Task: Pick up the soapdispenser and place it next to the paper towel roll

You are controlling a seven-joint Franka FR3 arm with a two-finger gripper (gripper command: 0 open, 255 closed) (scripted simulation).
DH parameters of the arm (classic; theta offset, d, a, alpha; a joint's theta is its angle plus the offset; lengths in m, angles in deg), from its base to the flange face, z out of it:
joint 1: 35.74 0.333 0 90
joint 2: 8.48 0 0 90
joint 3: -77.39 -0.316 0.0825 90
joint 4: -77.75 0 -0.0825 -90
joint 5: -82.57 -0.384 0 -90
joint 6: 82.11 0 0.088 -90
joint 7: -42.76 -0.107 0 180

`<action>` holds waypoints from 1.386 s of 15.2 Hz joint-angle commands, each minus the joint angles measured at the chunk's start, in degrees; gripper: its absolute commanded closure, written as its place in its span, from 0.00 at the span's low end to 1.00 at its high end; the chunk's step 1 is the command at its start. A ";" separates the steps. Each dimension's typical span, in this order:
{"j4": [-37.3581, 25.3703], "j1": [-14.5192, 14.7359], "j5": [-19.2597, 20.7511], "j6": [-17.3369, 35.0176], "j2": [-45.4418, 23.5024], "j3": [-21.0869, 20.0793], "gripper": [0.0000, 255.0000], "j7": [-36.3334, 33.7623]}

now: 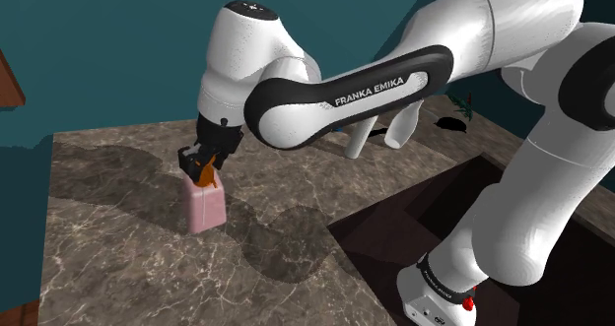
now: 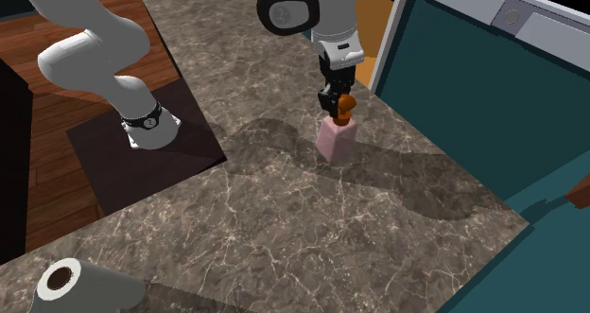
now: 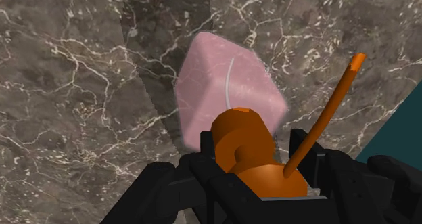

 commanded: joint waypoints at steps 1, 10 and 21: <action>-0.68 -0.14 -0.52 -1.20 0.61 -0.12 1.00 0.41; -4.78 -0.53 -2.66 -7.49 3.21 -0.55 1.00 1.97; -11.30 -0.69 -4.11 -15.51 4.99 -0.77 1.00 3.10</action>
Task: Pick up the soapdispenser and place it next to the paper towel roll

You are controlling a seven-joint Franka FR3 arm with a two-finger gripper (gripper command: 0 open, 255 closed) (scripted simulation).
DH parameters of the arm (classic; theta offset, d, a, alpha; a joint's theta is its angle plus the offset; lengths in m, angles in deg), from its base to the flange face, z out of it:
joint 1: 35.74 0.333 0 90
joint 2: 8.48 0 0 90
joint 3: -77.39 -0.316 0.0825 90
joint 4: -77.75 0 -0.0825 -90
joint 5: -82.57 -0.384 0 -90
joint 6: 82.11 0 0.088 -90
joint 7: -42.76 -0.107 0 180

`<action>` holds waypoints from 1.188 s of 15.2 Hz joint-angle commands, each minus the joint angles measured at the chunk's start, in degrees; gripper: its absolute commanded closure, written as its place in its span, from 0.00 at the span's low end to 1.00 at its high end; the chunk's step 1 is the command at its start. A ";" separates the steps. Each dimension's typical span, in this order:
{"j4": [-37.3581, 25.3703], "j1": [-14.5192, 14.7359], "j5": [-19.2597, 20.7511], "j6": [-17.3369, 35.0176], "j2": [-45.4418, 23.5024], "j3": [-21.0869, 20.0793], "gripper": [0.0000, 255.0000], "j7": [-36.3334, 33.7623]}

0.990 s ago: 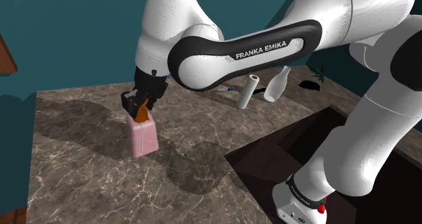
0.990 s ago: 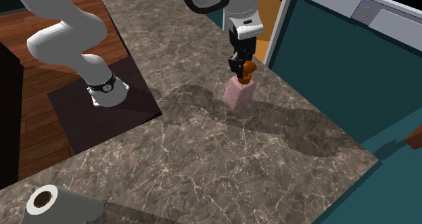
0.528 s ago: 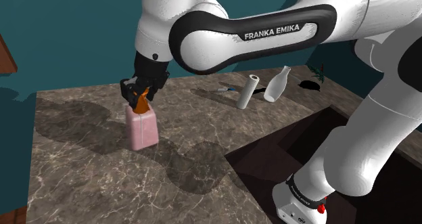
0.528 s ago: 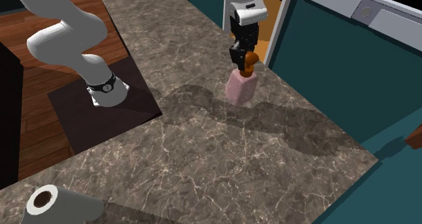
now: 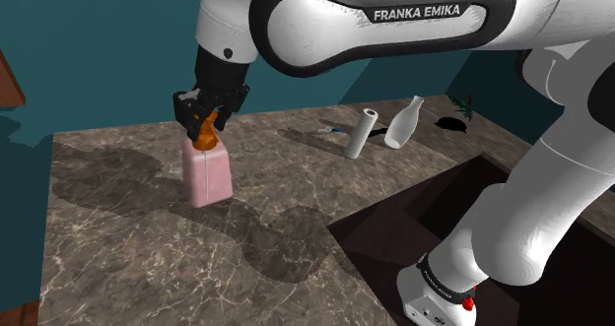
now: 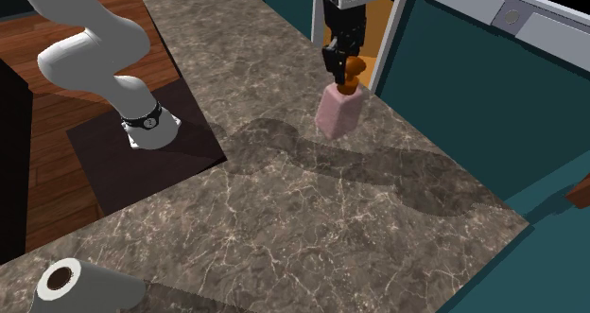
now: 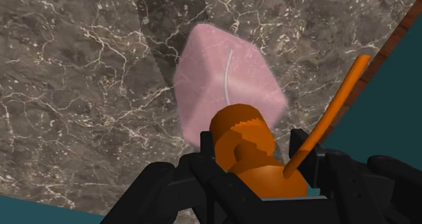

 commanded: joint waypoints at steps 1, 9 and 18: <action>-1.49 0.02 -0.14 -1.62 0.14 -0.04 1.00 0.11; -7.51 0.15 -0.37 -7.74 0.27 -0.16 1.00 0.42; -15.71 0.62 0.15 -15.02 -0.81 -0.39 1.00 0.32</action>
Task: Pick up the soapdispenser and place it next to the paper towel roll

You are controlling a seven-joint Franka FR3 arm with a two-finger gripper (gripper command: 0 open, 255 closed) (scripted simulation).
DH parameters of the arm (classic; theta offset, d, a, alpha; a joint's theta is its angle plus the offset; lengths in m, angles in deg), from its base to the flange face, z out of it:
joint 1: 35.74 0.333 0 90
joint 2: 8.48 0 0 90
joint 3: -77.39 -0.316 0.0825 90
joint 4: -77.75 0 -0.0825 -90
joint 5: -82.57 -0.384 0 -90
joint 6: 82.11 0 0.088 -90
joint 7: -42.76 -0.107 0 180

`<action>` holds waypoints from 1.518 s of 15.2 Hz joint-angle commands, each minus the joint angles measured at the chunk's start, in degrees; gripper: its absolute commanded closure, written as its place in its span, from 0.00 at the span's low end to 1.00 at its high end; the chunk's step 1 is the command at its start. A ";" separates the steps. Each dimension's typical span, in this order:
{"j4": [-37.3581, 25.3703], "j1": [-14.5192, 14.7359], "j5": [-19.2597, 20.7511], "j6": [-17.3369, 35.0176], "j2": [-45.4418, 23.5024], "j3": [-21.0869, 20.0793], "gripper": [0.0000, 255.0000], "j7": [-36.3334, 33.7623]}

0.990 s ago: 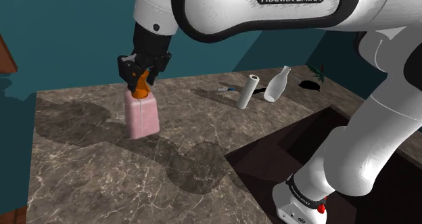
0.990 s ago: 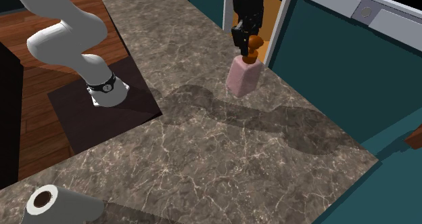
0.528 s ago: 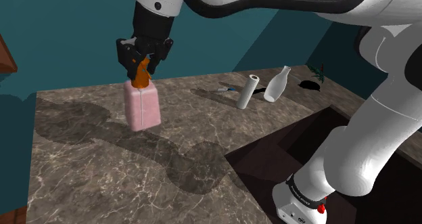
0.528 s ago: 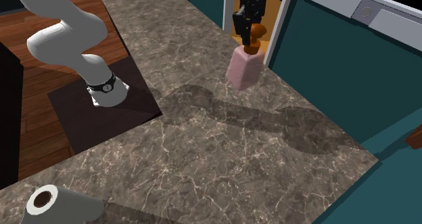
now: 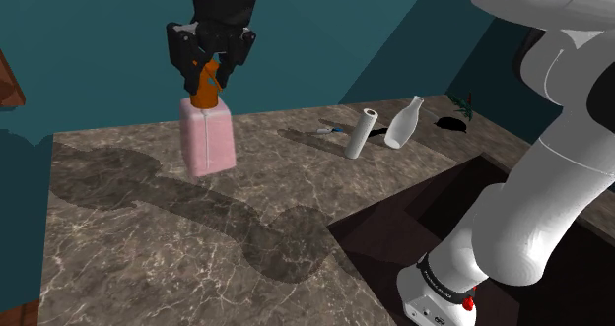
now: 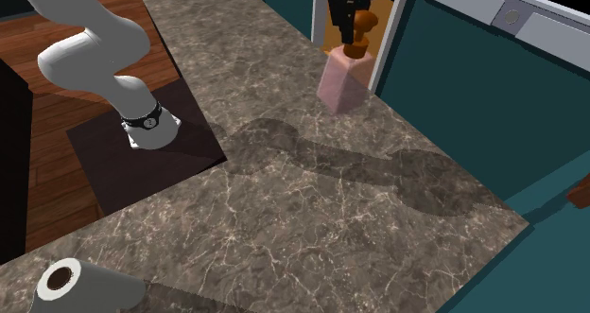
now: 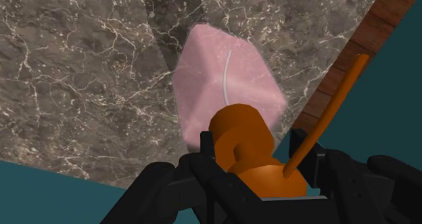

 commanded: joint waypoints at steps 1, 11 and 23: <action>-2.20 0.15 0.25 -1.77 -0.52 -0.05 1.00 -0.02; -14.13 1.63 2.17 -10.83 -3.85 -0.51 1.00 -0.68; 1.06 -6.61 -8.02 -9.71 12.30 5.23 1.00 12.01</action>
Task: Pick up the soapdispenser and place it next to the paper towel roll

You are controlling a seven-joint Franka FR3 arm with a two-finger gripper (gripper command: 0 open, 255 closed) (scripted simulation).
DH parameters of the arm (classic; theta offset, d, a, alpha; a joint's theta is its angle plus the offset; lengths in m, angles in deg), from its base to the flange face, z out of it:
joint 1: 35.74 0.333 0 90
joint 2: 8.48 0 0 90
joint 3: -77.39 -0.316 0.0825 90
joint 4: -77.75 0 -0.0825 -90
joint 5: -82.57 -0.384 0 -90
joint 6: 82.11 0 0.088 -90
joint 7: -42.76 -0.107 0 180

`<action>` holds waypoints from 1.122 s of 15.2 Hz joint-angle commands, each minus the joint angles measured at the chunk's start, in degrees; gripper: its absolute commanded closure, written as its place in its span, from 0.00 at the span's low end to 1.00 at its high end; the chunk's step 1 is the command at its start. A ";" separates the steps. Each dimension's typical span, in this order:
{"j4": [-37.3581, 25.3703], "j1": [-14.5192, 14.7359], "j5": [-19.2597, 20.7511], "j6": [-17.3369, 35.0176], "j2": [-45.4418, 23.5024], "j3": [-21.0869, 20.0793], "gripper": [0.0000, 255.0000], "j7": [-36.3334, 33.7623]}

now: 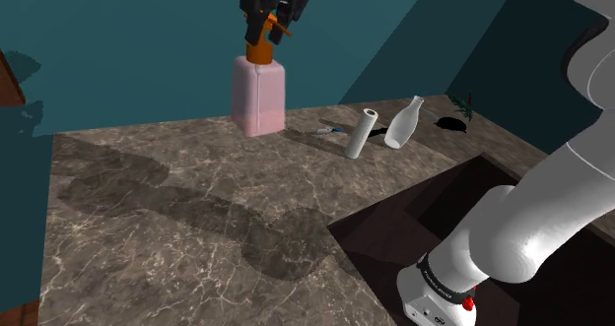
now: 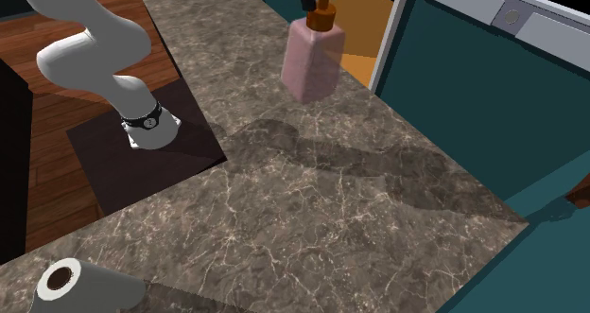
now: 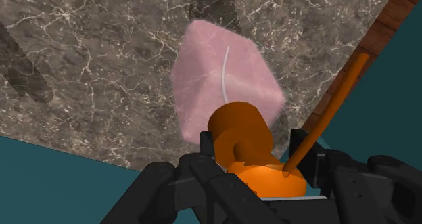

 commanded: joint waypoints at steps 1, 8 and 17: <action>3.95 -1.36 -2.12 0.46 3.76 1.95 1.00 3.36; 14.08 -4.30 -5.98 0.23 13.79 9.53 1.00 14.23; 21.55 -7.34 -6.17 -1.66 21.70 19.43 1.00 27.06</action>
